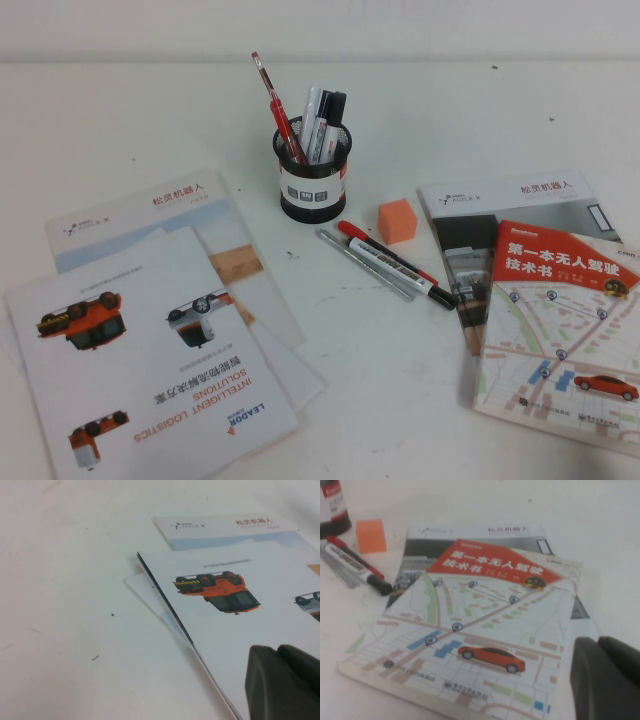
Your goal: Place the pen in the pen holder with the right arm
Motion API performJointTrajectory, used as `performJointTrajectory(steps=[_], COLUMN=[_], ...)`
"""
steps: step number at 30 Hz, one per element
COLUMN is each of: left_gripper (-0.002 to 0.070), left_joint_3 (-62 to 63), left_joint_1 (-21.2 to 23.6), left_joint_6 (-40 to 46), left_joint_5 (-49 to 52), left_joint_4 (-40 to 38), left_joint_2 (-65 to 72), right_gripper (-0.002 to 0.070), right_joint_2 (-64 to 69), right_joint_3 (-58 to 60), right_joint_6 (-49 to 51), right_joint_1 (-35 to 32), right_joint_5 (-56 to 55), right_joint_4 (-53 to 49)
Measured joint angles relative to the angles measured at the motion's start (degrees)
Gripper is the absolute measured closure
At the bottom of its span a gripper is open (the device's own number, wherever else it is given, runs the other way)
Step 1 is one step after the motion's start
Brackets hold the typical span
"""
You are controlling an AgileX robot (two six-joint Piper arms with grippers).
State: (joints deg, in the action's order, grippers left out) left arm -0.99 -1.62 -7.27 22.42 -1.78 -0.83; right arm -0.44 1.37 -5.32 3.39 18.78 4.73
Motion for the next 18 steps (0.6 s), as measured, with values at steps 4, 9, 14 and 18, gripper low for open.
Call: performJointTrajectory(steps=[4,9,14,18], left_gripper=[0.0677,0.0677,0.0677,0.0677], left_joint_3=[0.0,0.0,0.0,0.0], left_joint_1=[0.0,0.0,0.0,0.0], left_joint_6=[0.0,0.0,0.0,0.0], left_joint_5=[0.0,0.0,0.0,0.0], left_joint_4=[0.0,0.0,0.0,0.0], left_joint_2=[0.0,0.0,0.0,0.0], right_gripper=[0.0695,0.0695,0.0695,0.0694], right_joint_2=[0.0,0.0,0.0,0.0], right_joint_3=[0.03,0.03,0.03,0.03], right_joint_6=[-0.21,-0.21,-0.21,-0.21], right_joint_1=[0.0,0.0,0.0,0.0], right_joint_5=[0.36,0.48,0.48,0.48], right_joint_4=[-1.37,-1.39,-1.07,-0.99])
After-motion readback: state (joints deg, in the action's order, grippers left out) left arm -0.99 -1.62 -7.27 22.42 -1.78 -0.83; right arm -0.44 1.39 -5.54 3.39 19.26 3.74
